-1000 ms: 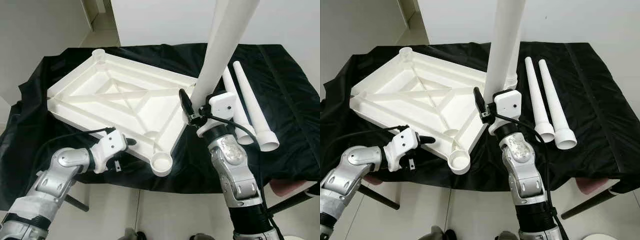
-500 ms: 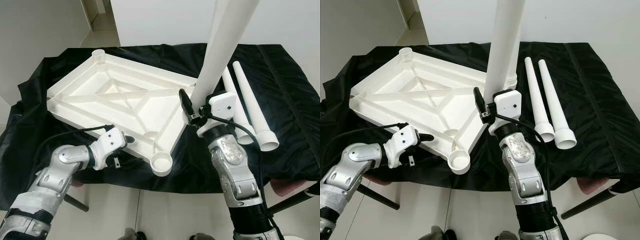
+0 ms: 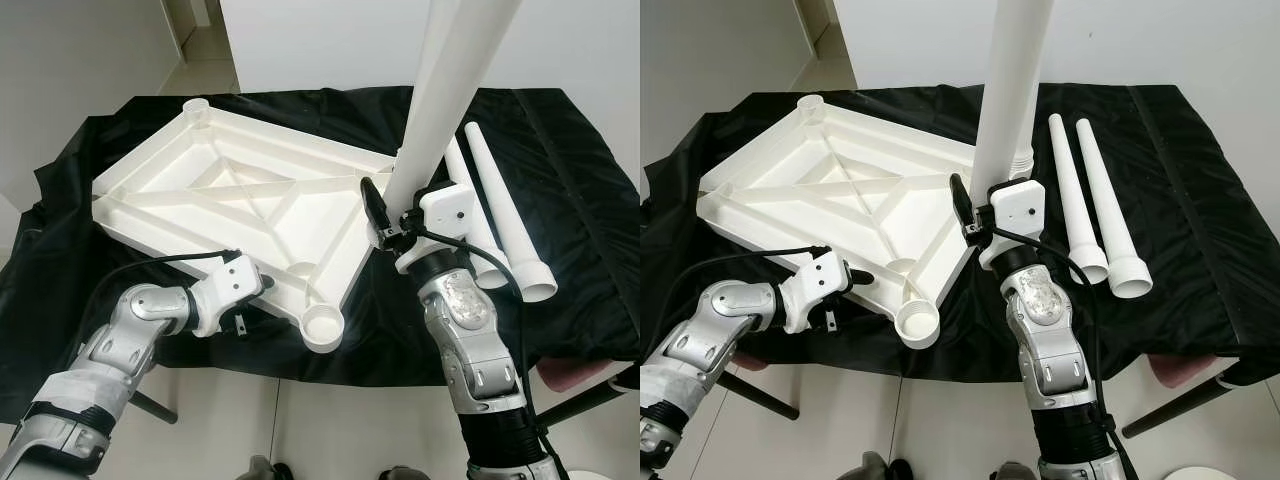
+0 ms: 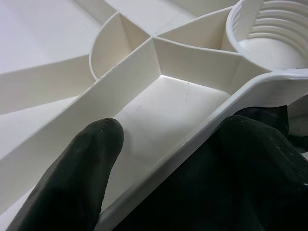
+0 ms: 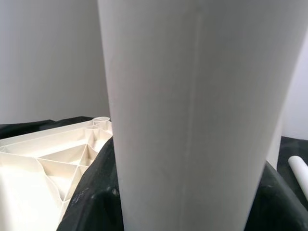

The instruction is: Building children table

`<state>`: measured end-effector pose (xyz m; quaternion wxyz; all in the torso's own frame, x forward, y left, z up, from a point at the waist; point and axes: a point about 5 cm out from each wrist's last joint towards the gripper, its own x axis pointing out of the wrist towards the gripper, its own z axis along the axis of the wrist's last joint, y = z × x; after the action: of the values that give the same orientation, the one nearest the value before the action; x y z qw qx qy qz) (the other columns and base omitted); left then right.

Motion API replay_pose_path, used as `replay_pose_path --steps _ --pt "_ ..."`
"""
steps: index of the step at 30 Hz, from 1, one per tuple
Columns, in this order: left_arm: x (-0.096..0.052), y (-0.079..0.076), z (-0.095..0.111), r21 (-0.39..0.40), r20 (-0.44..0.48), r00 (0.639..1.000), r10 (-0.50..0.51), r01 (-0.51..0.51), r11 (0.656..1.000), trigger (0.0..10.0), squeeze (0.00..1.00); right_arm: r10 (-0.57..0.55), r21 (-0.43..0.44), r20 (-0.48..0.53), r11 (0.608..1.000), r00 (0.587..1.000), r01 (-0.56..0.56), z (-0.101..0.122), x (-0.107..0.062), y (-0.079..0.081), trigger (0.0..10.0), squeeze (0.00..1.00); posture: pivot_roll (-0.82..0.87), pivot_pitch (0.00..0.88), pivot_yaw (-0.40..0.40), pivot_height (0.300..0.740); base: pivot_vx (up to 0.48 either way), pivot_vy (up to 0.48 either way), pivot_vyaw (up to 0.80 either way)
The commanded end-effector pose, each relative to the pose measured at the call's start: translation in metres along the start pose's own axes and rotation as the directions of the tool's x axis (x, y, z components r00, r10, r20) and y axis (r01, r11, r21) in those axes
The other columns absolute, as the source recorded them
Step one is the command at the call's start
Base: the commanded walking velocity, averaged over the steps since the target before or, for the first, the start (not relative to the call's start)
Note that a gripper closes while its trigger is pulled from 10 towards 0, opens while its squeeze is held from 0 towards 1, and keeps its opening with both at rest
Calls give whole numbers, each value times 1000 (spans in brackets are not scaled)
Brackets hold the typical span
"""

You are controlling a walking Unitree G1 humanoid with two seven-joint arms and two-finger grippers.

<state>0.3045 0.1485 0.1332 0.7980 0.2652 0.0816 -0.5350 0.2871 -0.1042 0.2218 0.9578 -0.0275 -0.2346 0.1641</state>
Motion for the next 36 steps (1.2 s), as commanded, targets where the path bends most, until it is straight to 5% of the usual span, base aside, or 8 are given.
replay_pose_path --steps 1,10,11,13,26,30,31,36 --pt "-2 -4 -8 -25 -42 997 -66 65 998 10000 0 9 0 18 1000 1000 -9 3 0 3 10000 0 -170 116 119 740 0 0 0" --pt "-1 -5 -8 -47 -33 997 -67 65 997 8431 0 3 -3 17 1000 1000 -3 3 0 1 10000 0 -170 119 117 740 0 0 0" --pt "0 -6 -9 -47 -35 997 -68 67 997 4784 0 5 -2 16 1000 1000 -5 3 0 2 10000 0 -169 120 113 740 0 0 0" --pt "0 -8 -9 -52 -33 997 -70 68 996 6392 0 7 1 14 1000 1000 -7 3 0 2 10000 0 -169 124 111 740 0 0 0" --pt "3 -12 -8 -66 -26 997 -75 74 995 5882 0 12 7 8 1000 1000 -12 2 0 3 10000 0 -161 136 106 740 0 0 0" --pt "4 -16 -9 -73 -24 996 -89 87 994 3294 0 12 6 11 1000 1000 -12 2 1 4 10000 0 -162 130 110 740 0 0 0" --pt "4 -17 -10 -77 -23 995 -95 93 993 1412 0 12 6 11 1000 1000 -12 2 1 4 10000 0 -163 130 110 740 0 0 0" --pt "6 -22 -10 -84 -17 993 -114 112 990 0 0 11 6 12 1000 1000 -12 2 0 4 10000 0 -165 125 113 740 0 0 0"
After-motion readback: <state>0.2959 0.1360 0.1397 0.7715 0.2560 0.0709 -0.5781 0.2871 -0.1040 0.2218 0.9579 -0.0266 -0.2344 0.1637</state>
